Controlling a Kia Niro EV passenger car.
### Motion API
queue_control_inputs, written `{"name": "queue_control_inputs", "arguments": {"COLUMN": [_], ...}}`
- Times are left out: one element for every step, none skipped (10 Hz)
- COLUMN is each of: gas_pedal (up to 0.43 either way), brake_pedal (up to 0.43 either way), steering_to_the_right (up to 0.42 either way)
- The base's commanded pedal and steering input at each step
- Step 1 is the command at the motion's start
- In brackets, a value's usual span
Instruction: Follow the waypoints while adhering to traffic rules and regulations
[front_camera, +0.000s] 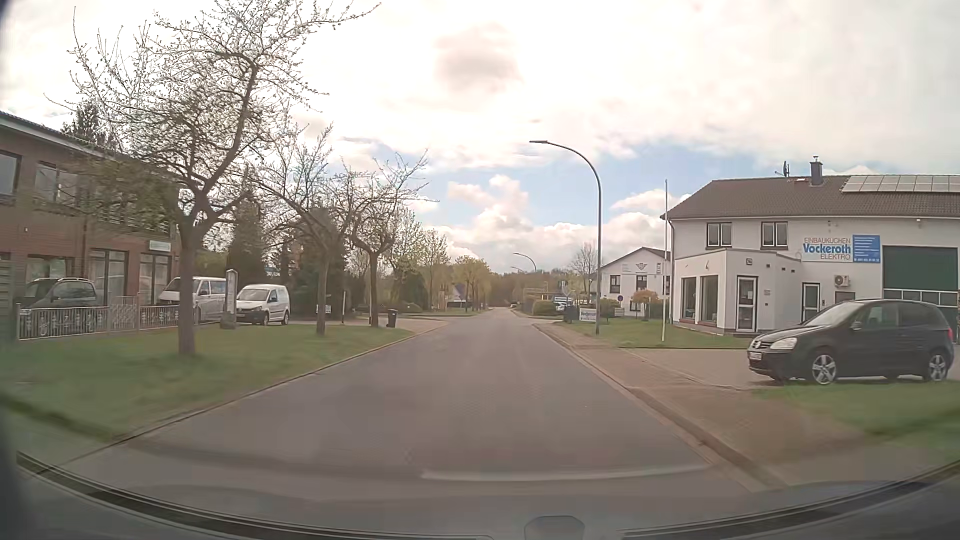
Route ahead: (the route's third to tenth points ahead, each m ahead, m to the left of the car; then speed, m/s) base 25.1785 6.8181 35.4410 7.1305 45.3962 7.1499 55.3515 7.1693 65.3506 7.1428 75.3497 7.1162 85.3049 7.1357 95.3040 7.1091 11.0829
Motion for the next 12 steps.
{"name": "queue_control_inputs", "arguments": {"gas_pedal": [0.169, 0.169, 0.169, 0.169, 0.169, 0.169, 0.169, 0.169, 0.157, 0.157, 0.157, 0.15], "brake_pedal": [0.0, 0.0, 0.0, 0.0, 0.0, 0.0, 0.0, 0.0, 0.0, 0.0, 0.0, 0.0], "steering_to_the_right": [-0.004, -0.004, -0.004, -0.004, -0.003, -0.003, -0.002, -0.002, -0.001, 0.0, 0.0, 0.0]}}
